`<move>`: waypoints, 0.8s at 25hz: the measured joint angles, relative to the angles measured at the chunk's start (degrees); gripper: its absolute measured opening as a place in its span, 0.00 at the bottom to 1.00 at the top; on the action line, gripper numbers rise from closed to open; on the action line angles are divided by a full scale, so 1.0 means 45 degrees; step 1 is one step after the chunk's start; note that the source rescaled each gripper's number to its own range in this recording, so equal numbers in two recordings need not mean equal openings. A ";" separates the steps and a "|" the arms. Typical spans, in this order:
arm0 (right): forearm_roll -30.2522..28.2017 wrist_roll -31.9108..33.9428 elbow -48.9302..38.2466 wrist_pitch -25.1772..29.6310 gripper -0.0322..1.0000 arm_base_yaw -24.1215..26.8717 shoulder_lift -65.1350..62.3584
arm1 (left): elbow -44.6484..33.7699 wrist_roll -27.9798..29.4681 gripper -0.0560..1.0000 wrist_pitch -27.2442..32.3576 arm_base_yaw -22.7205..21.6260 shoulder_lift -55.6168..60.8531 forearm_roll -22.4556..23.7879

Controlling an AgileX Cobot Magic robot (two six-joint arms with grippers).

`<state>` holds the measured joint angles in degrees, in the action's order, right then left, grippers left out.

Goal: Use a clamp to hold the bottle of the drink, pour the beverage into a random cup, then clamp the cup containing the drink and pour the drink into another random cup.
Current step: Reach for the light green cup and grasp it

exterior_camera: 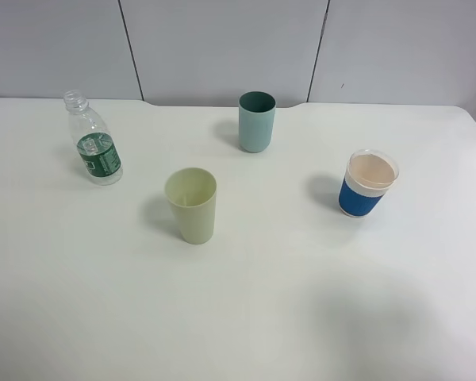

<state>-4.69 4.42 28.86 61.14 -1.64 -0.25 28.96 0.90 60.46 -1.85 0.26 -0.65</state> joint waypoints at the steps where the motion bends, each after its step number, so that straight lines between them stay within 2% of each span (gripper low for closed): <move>1: 0.0000 0.0000 0.0000 0.0000 1.00 0.0000 0.0000 | 0.0000 0.0000 0.88 0.0000 0.0000 0.0000 0.0000; 20: 0.0000 0.0000 0.0000 0.0000 1.00 0.0000 0.0000 | 0.0000 0.0000 0.88 0.0000 0.0000 0.0000 0.0000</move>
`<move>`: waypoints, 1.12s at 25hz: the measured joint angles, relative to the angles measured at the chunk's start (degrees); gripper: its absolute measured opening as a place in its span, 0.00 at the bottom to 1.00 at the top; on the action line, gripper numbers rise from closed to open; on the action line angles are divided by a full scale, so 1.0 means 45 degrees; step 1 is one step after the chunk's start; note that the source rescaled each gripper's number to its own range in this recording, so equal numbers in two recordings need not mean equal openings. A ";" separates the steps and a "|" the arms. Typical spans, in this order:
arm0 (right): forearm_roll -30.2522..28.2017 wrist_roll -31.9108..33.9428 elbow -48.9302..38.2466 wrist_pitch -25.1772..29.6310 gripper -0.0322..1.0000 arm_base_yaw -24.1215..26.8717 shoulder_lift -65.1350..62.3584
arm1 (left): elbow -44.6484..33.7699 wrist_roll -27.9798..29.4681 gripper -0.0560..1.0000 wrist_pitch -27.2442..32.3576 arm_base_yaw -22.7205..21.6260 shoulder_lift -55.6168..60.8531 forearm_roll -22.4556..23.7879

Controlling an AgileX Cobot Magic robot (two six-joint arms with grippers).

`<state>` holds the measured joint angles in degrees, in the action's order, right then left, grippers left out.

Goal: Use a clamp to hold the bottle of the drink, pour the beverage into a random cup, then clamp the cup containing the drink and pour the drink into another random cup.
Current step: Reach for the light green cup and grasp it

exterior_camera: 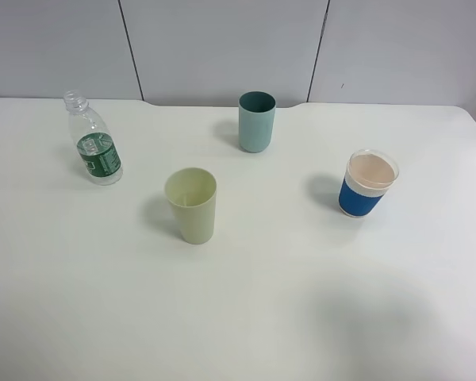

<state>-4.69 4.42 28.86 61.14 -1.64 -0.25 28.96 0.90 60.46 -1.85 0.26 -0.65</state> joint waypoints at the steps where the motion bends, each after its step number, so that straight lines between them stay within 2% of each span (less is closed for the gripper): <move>1: 0.0000 0.0000 0.0000 0.0000 1.00 0.0000 0.0000 | 0.0000 0.0000 0.88 0.0000 0.0000 0.0000 0.0000; 7: 0.0057 -0.0026 0.0058 -0.0027 1.00 0.0000 0.0856 | 0.0000 0.0000 0.88 0.0000 0.0000 0.0000 0.0000; 14: 0.0507 -0.0350 0.1039 -0.1527 1.00 0.0000 0.4316 | 0.0000 0.0000 0.88 0.0000 0.0000 0.0000 0.0000; 19: 0.1458 -0.1158 0.1245 -0.2795 1.00 -0.0151 0.7035 | 0.0000 0.0000 0.88 0.0000 0.0000 0.0000 0.0000; 22: 0.1804 -0.1570 0.1255 -0.4075 1.00 -0.0884 0.8451 | 0.0000 0.0000 0.88 0.0000 0.0000 0.0000 0.0000; 28: 0.1941 -0.1658 0.1255 -0.6402 1.00 -0.3312 1.1002 | 0.0000 0.0000 0.88 0.0000 0.0000 0.0000 0.0000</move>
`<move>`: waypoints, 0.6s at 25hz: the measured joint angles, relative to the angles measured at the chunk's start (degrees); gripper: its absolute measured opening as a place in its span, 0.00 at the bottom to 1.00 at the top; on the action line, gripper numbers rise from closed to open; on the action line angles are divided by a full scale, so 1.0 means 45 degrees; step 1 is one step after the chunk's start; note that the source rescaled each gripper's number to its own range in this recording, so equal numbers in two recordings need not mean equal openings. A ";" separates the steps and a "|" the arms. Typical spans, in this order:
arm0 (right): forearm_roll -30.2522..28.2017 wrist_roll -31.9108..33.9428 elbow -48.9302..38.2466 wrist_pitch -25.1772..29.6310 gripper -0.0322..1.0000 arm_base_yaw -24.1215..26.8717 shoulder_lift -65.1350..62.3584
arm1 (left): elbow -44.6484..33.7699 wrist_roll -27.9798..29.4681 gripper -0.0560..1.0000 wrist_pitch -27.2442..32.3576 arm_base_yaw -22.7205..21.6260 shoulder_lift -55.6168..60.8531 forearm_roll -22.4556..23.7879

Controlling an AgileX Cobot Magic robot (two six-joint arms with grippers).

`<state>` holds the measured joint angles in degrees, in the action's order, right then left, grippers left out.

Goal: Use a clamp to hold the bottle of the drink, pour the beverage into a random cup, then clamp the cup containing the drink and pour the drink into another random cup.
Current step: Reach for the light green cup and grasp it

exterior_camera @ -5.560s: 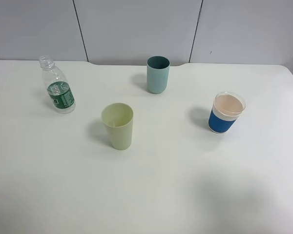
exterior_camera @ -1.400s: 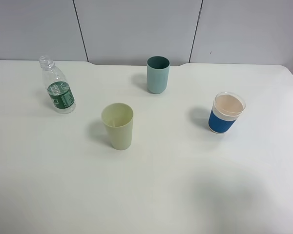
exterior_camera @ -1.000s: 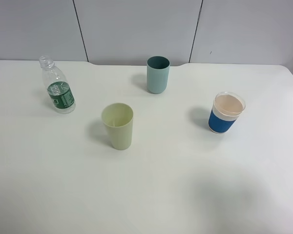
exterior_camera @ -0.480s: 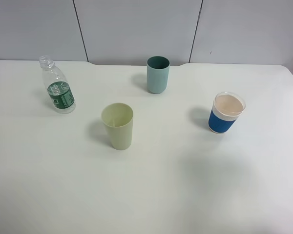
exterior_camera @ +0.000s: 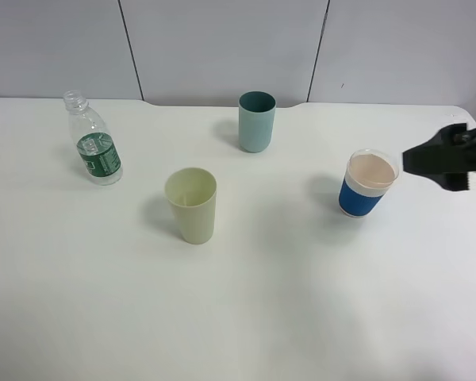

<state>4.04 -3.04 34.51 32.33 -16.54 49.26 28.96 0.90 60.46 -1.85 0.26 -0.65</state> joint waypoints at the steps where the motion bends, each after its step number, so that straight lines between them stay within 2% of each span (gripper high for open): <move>1: 0.0031 0.0000 0.0000 -0.0295 1.00 -0.0358 0.0403 | 0.0000 0.0000 0.88 0.0000 0.0000 0.0000 0.0000; 11: -0.0027 -0.0003 0.0000 -0.2846 1.00 -0.4212 0.2975 | -0.0054 0.0000 0.88 0.0000 0.0000 0.0000 0.0000; 15: -0.0075 -0.0003 0.0000 -0.3455 1.00 -0.5292 0.3755 | -0.0069 0.0000 0.88 0.0000 0.0000 0.0000 0.0004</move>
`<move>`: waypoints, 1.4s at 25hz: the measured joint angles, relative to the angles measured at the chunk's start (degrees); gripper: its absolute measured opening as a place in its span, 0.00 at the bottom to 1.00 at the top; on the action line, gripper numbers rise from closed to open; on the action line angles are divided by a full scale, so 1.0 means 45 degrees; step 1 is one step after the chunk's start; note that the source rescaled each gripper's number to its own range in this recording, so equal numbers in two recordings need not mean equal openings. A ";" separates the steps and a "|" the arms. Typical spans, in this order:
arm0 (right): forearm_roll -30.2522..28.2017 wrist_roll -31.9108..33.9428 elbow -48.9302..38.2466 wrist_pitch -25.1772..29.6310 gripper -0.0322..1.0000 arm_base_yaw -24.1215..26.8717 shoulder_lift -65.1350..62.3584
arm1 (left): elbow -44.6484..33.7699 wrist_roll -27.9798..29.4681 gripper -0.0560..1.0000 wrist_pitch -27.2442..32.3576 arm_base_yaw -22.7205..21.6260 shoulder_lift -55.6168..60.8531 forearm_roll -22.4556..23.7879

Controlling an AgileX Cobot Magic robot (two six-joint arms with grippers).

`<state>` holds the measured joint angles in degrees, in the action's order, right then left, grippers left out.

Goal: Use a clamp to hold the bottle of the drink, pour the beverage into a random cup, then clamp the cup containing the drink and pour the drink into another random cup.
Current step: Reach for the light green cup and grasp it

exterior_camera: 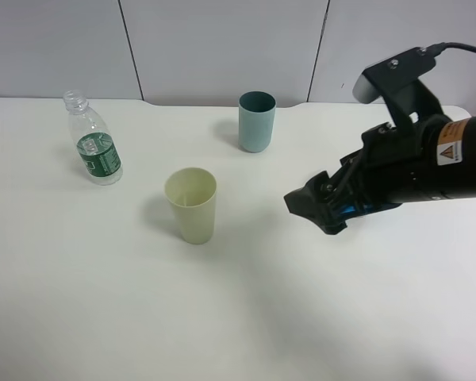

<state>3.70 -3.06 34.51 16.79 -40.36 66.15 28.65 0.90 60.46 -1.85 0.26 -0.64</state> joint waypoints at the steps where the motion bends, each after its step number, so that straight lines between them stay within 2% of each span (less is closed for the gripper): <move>1: -0.0082 0.0000 0.0000 -0.0104 1.00 -0.0128 0.0192 | 0.0000 0.0000 0.88 0.0000 0.0000 0.0000 0.0000; 7: -0.0201 0.0000 0.0000 -0.0180 1.00 -0.0325 0.1302 | 0.0000 0.0000 0.88 0.0000 0.0000 0.0000 0.0000; 13: -0.0823 0.0000 0.0000 -0.1157 1.00 -0.0325 0.2427 | 0.0000 0.0000 0.88 0.0000 0.0000 0.0000 0.0000; 18: -0.0823 0.0000 0.0000 -0.2164 1.00 -0.0386 0.3058 | 0.0000 0.0000 0.88 0.0000 0.0000 0.0000 0.0000; 27: -0.0905 0.0000 0.0004 -0.3911 1.00 -0.1742 0.4525 | 0.0000 0.0000 0.88 0.0000 0.0000 0.0000 0.0000; 35: -0.1197 0.0000 0.0014 -0.4788 1.00 -0.1912 0.5875 | 0.0000 0.0000 0.88 0.0000 0.0000 0.0000 0.0000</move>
<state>-1.68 -3.06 34.57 -4.76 -48.96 92.59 28.65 0.90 60.46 -1.85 0.26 -0.64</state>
